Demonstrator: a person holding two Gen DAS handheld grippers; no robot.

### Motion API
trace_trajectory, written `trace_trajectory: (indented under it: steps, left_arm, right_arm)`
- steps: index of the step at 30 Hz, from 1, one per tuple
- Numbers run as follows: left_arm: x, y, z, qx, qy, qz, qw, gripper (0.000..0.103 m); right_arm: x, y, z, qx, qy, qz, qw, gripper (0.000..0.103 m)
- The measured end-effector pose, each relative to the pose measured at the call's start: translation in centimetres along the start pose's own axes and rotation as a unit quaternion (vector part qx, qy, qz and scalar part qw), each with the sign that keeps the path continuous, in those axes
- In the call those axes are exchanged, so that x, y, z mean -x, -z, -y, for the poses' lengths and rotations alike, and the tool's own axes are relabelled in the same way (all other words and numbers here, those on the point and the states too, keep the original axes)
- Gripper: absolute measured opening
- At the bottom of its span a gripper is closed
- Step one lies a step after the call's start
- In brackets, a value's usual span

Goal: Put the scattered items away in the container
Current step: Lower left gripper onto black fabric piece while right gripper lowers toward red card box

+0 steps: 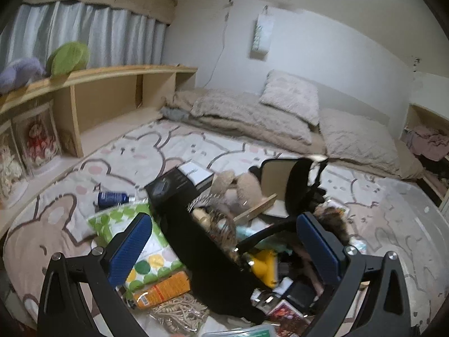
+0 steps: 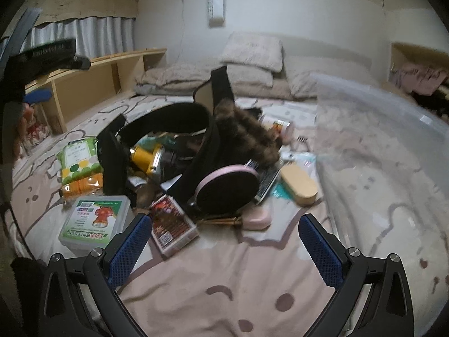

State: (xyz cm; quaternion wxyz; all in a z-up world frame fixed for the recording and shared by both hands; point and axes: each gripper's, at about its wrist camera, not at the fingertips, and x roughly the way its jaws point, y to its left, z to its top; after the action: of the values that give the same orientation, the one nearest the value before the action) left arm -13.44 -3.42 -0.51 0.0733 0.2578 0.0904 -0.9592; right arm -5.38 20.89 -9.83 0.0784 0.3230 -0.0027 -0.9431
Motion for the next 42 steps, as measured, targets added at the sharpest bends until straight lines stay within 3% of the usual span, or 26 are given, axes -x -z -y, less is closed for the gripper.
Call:
trace_trajectory:
  steps: [9,12,17,24,29,36,39,42]
  left_arm:
    - [-3.9,3.9,-1.1,-0.007,-0.018,-0.065,0.9977,0.103]
    - [-4.9,5.0,-1.2,-0.01,-0.015,-0.087,0.9961,0.103]
    - [-6.2,7.0,-1.1,-0.039,-0.037,-0.108,0.9927,0.103]
    - [-7.7,9.1,-1.3,-0.049,-0.031,-0.148,0.9872,0.103]
    - [-8.2,9.7,-0.5,-0.045,0.002,-0.159,0.9863,0.103]
    - [-8.9,9.7,-0.3,-0.049,0.016,-0.167,0.9847,0.103]
    - [-9.4,9.6,-0.8,-0.036,0.028,-0.177,0.9831,0.103]
    - [-9.7,9.6,-0.6,-0.041,0.034,-0.184,0.9815,0.103]
  right_arm:
    - [-3.7,0.9,-2.3,0.066,-0.041,-0.058,0.995,0.103]
    - [-5.3,1.1,-2.2,0.06,-0.062,-0.088,0.992,0.103]
    - [-7.1,1.0,-1.8,0.05,-0.092,-0.094,0.99,0.103]
    - [-9.8,1.3,-2.9,0.101,-0.085,-0.124,0.983,0.103]
    - [-10.6,1.7,-4.3,0.195,-0.075,-0.122,0.97,0.103]
    - [-10.9,2.1,-5.3,0.258,-0.113,-0.099,0.954,0.103]
    - [-11.2,4.0,-6.8,0.323,-0.077,-0.077,0.94,0.103]
    - [-10.6,4.4,-7.5,0.338,-0.066,-0.057,0.937,0.103]
